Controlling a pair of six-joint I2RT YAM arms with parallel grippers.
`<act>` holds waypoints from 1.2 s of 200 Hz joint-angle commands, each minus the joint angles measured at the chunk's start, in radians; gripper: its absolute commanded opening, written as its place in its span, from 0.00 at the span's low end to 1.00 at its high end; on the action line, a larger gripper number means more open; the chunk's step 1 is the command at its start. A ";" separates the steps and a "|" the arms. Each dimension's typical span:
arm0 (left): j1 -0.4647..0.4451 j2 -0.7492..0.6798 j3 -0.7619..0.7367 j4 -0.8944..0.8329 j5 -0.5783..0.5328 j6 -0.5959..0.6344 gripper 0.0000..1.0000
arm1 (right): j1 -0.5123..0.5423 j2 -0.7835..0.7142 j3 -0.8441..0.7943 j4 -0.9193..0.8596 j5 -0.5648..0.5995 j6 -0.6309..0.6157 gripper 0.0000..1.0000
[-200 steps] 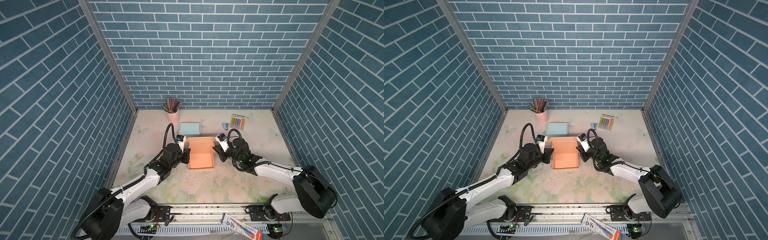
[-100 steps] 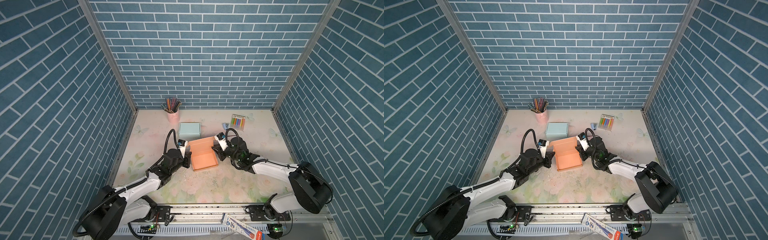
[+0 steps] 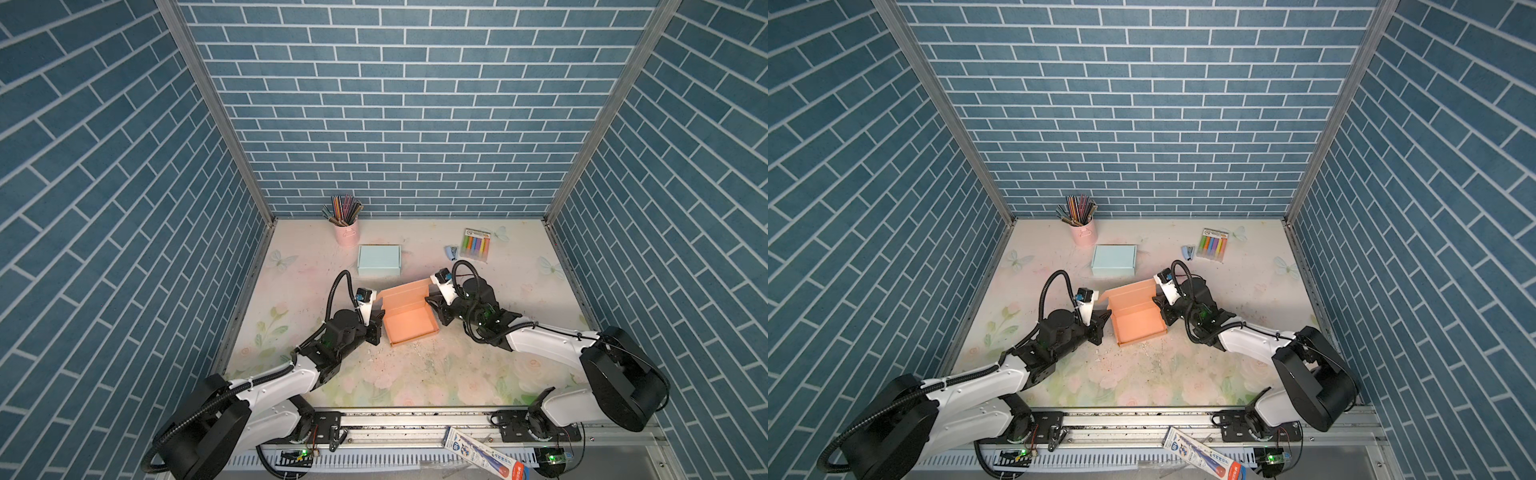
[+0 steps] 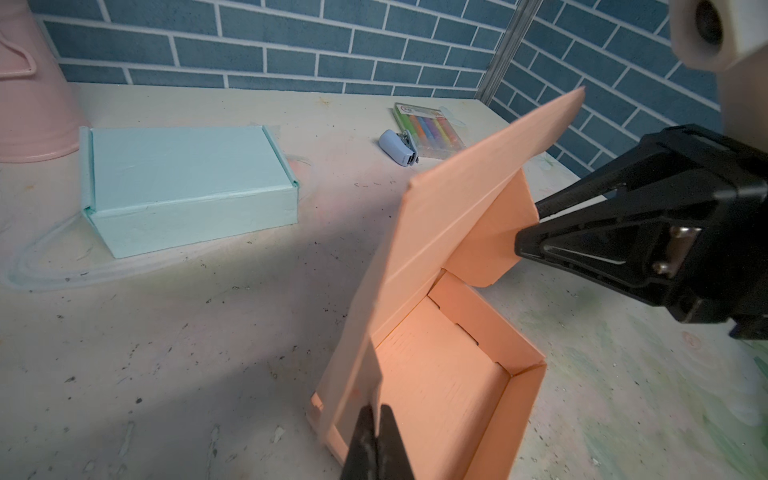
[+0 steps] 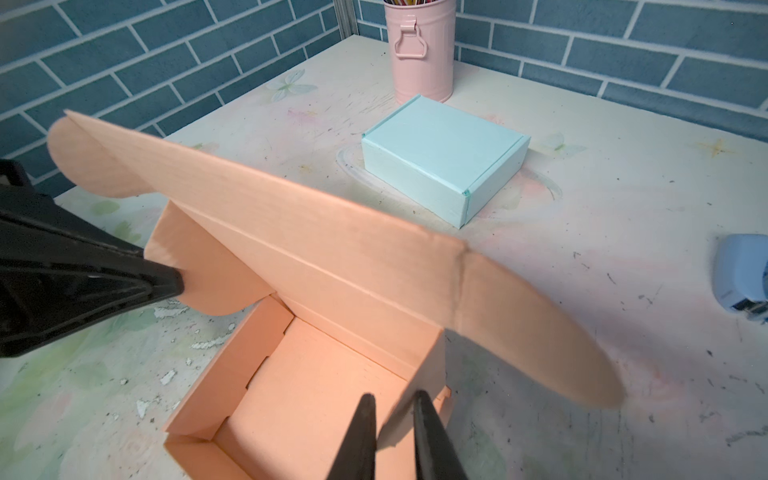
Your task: Fold the paper box
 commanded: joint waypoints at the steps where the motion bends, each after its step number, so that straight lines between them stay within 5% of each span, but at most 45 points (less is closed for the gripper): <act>1: -0.021 -0.021 -0.015 0.086 -0.012 0.007 0.00 | 0.018 -0.038 -0.019 -0.002 -0.006 0.003 0.19; 240: -0.169 -0.045 -0.245 0.346 -0.221 -0.011 0.03 | 0.144 -0.184 -0.187 0.034 0.126 0.011 0.18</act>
